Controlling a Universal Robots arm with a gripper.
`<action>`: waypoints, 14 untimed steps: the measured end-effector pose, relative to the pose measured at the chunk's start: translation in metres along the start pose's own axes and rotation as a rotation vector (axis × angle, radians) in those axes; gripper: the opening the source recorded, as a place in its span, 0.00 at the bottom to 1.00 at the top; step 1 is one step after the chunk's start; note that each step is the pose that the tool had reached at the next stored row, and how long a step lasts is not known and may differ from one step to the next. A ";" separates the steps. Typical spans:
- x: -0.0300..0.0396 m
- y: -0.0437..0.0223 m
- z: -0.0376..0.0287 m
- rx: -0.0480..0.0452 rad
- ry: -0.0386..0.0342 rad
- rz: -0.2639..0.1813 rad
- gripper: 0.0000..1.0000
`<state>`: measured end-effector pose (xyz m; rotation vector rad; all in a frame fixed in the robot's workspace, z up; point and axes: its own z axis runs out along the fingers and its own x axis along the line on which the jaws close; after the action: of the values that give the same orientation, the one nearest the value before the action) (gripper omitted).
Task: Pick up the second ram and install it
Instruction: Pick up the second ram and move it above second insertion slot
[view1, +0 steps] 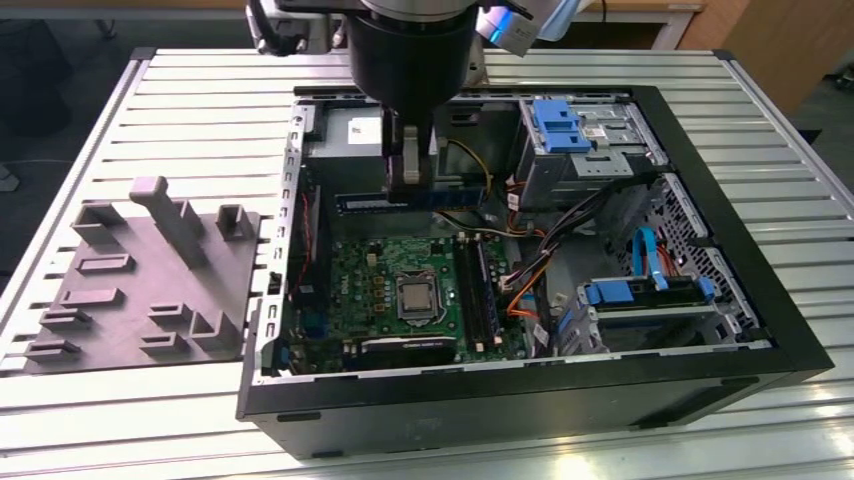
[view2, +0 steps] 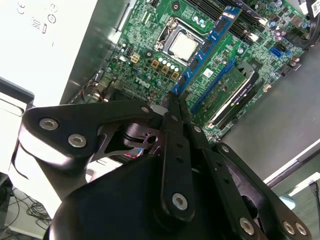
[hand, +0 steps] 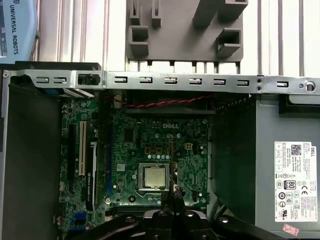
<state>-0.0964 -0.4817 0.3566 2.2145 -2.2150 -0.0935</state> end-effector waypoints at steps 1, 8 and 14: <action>0.0000 0.0000 0.0007 0.0000 0.0000 0.000 0.12; 0.0001 -0.0002 0.0035 0.0000 0.0000 0.000 0.12; 0.0002 -0.0003 0.0057 0.0000 -0.0001 0.000 0.12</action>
<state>-0.0963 -0.4817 0.3509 2.2145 -2.2150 -0.0936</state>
